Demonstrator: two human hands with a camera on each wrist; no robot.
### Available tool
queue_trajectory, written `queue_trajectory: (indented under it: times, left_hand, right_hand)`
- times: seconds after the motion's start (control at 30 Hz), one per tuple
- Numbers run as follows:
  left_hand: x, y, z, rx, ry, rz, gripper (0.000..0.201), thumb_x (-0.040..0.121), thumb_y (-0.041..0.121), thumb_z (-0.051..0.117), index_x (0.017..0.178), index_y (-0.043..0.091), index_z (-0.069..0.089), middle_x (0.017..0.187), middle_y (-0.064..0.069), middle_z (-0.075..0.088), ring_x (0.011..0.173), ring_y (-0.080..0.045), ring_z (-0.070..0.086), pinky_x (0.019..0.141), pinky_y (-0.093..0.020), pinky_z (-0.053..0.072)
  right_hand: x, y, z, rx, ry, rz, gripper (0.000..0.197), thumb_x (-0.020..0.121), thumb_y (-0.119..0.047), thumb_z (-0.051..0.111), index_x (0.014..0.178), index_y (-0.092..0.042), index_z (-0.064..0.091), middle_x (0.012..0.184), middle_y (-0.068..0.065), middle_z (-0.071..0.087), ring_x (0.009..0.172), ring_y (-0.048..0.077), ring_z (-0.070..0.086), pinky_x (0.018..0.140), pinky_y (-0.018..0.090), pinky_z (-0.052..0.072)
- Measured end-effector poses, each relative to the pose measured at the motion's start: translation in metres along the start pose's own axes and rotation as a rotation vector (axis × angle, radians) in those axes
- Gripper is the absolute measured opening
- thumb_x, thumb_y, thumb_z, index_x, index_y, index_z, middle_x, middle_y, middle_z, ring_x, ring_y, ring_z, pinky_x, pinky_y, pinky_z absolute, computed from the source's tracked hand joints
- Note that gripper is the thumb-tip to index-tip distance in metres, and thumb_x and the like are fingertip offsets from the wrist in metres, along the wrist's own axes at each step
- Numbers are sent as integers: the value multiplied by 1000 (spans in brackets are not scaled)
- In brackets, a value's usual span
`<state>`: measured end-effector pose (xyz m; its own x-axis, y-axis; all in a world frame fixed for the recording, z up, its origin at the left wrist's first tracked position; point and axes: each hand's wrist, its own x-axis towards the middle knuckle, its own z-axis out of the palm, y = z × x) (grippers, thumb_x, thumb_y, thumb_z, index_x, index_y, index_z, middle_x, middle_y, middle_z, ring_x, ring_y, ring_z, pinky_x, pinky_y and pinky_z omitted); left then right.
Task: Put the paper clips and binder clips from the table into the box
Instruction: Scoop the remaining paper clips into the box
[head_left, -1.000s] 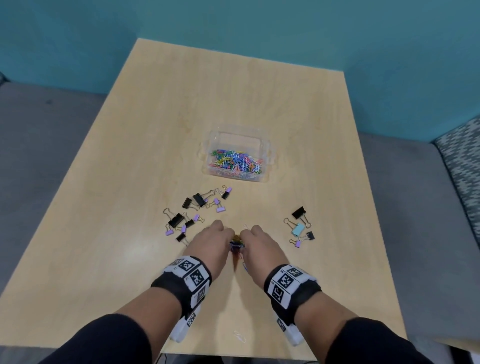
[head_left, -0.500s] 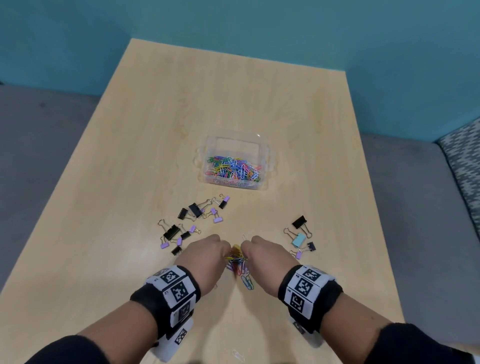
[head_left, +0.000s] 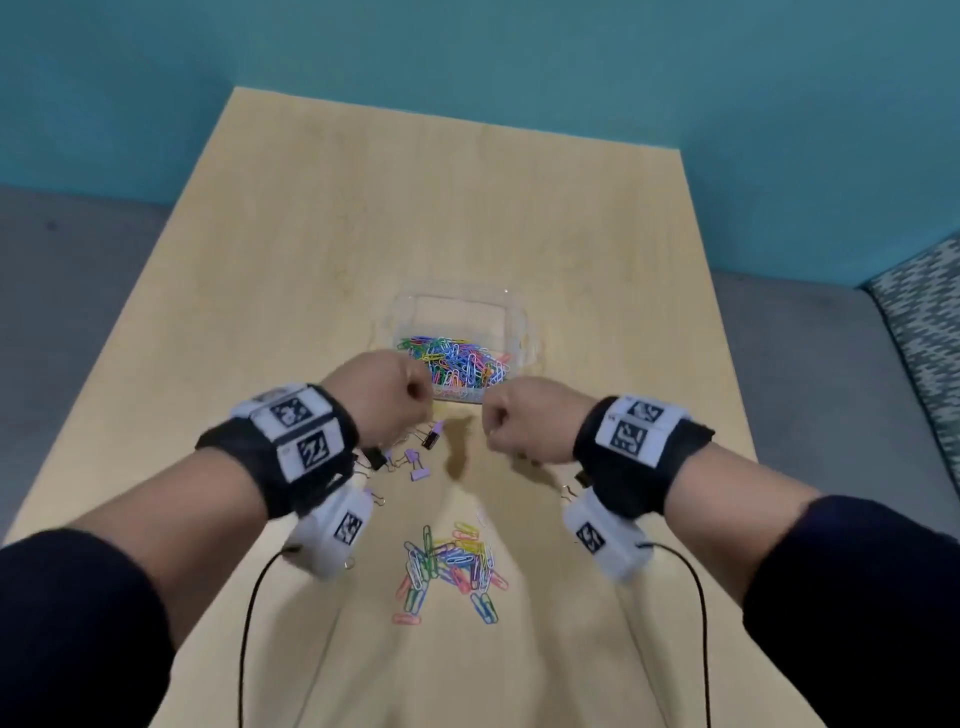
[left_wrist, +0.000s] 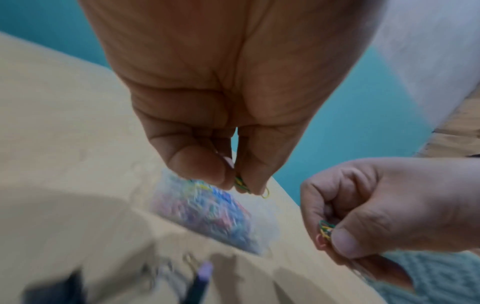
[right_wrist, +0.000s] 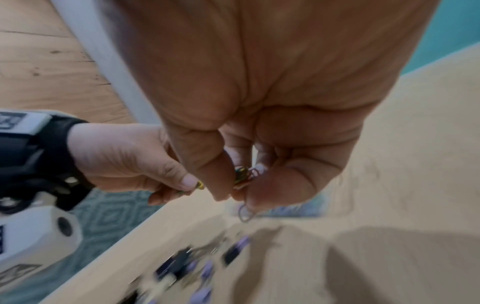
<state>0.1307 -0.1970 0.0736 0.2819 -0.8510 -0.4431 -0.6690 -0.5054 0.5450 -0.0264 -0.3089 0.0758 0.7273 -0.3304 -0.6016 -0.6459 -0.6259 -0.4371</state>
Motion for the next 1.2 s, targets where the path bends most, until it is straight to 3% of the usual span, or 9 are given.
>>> queue_trajectory:
  times: [0.17, 0.3, 0.4, 0.53, 0.73, 0.83, 0.97, 1.1, 1.2]
  left_hand:
    - [37, 15, -23, 123, 150, -25, 4, 80, 17, 64, 79, 14, 66, 74, 1, 63, 66, -17, 56, 56, -24, 39]
    - [48, 18, -23, 106, 183, -25, 8, 79, 19, 63, 86, 17, 67, 79, 0, 66, 70, -19, 60, 60, -26, 43]
    - [41, 13, -22, 17, 221, -20, 26, 82, 25, 63, 108, 21, 63, 92, 2, 68, 72, -17, 60, 71, -29, 48]
    - [3, -1, -7, -82, 346, 13, 20, 85, 23, 59, 104, 20, 66, 91, 0, 67, 72, -20, 61, 75, -33, 51]
    - [-61, -28, 83, 162, 94, 95, 21, 89, 22, 51, 104, 19, 65, 101, -5, 56, 93, -25, 56, 80, -35, 46]
    - [-70, -38, 119, 306, 59, 103, 26, 89, 26, 50, 114, 22, 55, 109, -2, 46, 100, -23, 44, 82, -39, 46]
    - [-78, -41, 140, 408, 36, 141, 38, 74, 23, 71, 108, 28, 55, 98, 2, 41, 84, -18, 37, 63, -32, 45]
    - [-94, -45, 140, 295, 28, 167, 15, 88, 26, 55, 101, 22, 59, 100, 2, 46, 92, -19, 45, 77, -33, 44]
    - [-113, -58, 137, 166, 67, 108, 24, 85, 34, 57, 107, 26, 55, 102, 7, 43, 98, -17, 46, 82, -29, 42]
  right_hand:
    - [31, -11, -43, -39, 186, 49, 9, 86, -11, 53, 89, -9, 61, 83, 6, 62, 67, 20, 58, 56, 28, 47]
    - [44, -21, -48, -50, 244, 34, 8, 87, -17, 57, 93, -14, 61, 81, -2, 58, 77, 21, 58, 56, 27, 42]
    - [41, -14, -44, 11, 308, 41, 28, 87, -28, 60, 112, -18, 59, 102, -2, 60, 91, 20, 58, 75, 30, 47]
    - [12, 4, -18, 94, 420, 21, 26, 88, -24, 54, 112, -17, 61, 107, 3, 63, 92, 25, 60, 78, 32, 47]
    - [-23, 16, 79, -78, 95, 53, 26, 87, -16, 43, 108, -16, 59, 107, 6, 56, 95, 27, 55, 75, 34, 44]
    - [-31, 9, 111, -127, 162, 48, 25, 87, -11, 43, 109, -13, 55, 109, 7, 46, 100, 27, 45, 73, 35, 39]
    - [-38, 0, 133, -157, 251, -25, 20, 88, -9, 46, 105, -12, 55, 108, 8, 48, 100, 27, 42, 82, 38, 42]
    - [-53, 5, 145, -155, 217, -105, 18, 88, -9, 44, 100, -12, 57, 102, 7, 51, 97, 27, 45, 79, 35, 40]
    - [-72, 19, 150, -26, 285, -98, 24, 89, -14, 46, 110, -17, 57, 103, 2, 50, 98, 22, 47, 75, 31, 40]
